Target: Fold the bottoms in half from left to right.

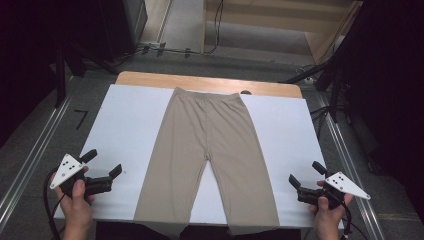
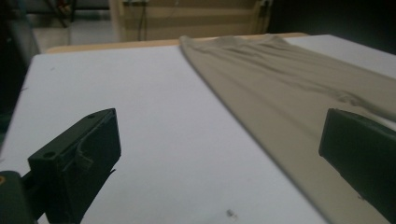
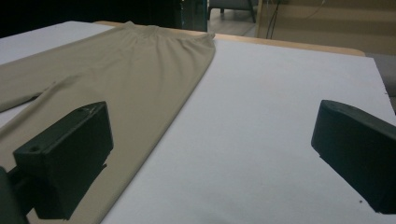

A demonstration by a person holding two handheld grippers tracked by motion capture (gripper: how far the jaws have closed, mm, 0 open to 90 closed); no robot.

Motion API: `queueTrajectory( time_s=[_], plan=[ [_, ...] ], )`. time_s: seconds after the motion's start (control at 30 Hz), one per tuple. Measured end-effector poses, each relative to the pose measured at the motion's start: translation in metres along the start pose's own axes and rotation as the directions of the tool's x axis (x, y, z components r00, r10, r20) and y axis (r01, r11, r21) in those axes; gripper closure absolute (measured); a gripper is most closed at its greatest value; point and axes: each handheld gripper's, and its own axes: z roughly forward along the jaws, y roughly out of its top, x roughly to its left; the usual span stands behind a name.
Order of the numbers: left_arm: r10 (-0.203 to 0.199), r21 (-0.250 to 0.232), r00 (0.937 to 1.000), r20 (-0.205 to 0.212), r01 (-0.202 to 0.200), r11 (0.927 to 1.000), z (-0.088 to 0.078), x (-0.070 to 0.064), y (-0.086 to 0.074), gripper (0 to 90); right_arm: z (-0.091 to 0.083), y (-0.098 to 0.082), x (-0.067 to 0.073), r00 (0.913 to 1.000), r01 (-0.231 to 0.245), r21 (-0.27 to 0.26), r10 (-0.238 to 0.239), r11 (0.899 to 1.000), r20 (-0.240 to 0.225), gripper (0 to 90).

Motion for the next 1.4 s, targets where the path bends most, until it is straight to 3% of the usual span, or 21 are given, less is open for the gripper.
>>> queueTrajectory(
  time_s=[0.1,0.17,0.23,0.33,0.47,0.53,0.57,0.67,0.77,0.87,1.0,1.13,1.27,1.4],
  plan=[
    [0.022,-0.02,0.9997,0.009,-0.021,0.9996,0.004,-0.01,0.01,0.0,0.0,0.001,0.003,0.9999,0.011,0.002,-0.011,1.0,0.0,0.0],
    [0.046,-0.022,0.9987,0.02,-0.045,0.9987,0.006,-0.016,0.018,0.0,-0.001,0.003,0.003,0.9994,0.002,0.004,-0.002,1.0,-0.034,0.0],
    [0.045,-0.02,0.9983,0.037,-0.044,0.9988,0.009,-0.02,0.027,0.0,-0.002,0.006,0.004,0.9976,-0.009,-0.003,0.009,1.0,-0.069,0.0],
    [0.042,-0.022,0.9971,0.064,-0.041,0.9989,0.014,-0.021,0.038,0.0,-0.005,0.016,0.014,0.9971,0.008,-0.027,-0.01,1.0,-0.075,0.0],
    [0.063,-0.02,0.9887,0.136,-0.061,0.9979,0.027,-0.021,0.052,0.0,-0.005,0.025,0.026,0.9982,0.02,-0.014,-0.02,1.0,-0.057,0.0],
    [0.07,-0.009,0.986,0.151,-0.069,0.9976,0.035,-0.021,0.058,0.0,-0.005,0.03,0.036,0.9985,0.032,-0.012,-0.032,0.999,-0.044,0.0],
    [0.066,-0.009,0.9846,0.162,-0.065,0.9978,0.045,-0.018,0.063,0.0,-0.003,0.034,0.043,0.9965,0.042,-0.014,-0.043,0.999,-0.072,0.0],
    [0.068,0.005,0.9845,0.162,-0.069,0.9976,0.057,-0.015,0.068,0.0,-0.003,0.036,0.048,0.9946,0.039,-0.018,-0.04,0.999,-0.096,0.0],
    [0.031,0.017,0.9795,0.199,-0.035,0.9992,0.075,-0.011,0.077,0.0,-0.001,0.039,0.059,0.9896,0.045,-0.019,-0.047,0.999,-0.136,0.0],
    [0.043,0.034,0.9786,0.201,-0.051,0.9981,0.092,-0.011,0.086,0.0,0.001,0.041,0.07,0.9841,0.07,-0.016,-0.072,0.997,-0.162,0.0],
    [0.029,0.05,0.9779,0.207,-0.04,0.9979,0.118,-0.006,0.101,0.0,0.002,0.04,0.08,0.9761,0.085,-0.005,-0.084,0.996,-0.201,0.0],
    [0.054,0.064,0.9767,0.208,-0.069,0.9955,0.141,-0.002,0.113,0.0,0.002,0.041,0.083,0.9729,0.088,-0.004,-0.087,0.996,-0.214,0.0],
    [0.041,0.095,0.9753,0.217,-0.063,0.9934,0.167,0.003,0.122,0.0,0.001,0.042,0.088,0.9627,0.091,-0.001,-0.089,0.996,-0.256,0.0],
    [0.025,0.146,0.9745,0.223,-0.059,0.9876,0.197,0.005,0.126,0.0,0.003,0.04,0.091,0.9614,0.108,0.009,-0.102,0.994,-0.256,0.0]
  ],
)
